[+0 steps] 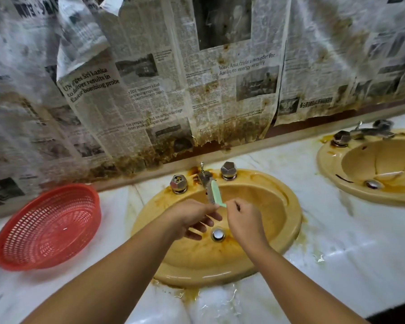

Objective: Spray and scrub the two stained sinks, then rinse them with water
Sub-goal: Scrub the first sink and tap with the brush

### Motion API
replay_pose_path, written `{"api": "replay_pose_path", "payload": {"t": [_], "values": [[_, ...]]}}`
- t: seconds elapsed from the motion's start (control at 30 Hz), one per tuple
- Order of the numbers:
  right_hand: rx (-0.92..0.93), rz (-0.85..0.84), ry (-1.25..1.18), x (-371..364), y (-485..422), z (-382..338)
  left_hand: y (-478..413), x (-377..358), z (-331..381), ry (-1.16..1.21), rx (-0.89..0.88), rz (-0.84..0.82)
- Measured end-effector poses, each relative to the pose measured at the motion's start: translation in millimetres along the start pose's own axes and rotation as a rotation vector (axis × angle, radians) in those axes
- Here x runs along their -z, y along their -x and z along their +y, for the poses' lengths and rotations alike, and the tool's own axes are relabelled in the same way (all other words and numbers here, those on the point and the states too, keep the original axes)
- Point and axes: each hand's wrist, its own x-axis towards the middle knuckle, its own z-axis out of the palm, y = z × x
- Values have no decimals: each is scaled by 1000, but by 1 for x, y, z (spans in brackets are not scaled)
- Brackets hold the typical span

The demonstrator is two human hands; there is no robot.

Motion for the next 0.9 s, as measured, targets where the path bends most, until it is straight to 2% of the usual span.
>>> {"api": "replay_pose_path", "payload": {"t": [0.37,0.73,0.9], "values": [[75,-77,-32,24,3,23,3,-74,0,478,14,261],[107,-17,53,31,-12,35,-28,-81,-1,765,61,201],[129,-54,109,29,-21,41,-37,-75,-3,729,-17,201]]}}
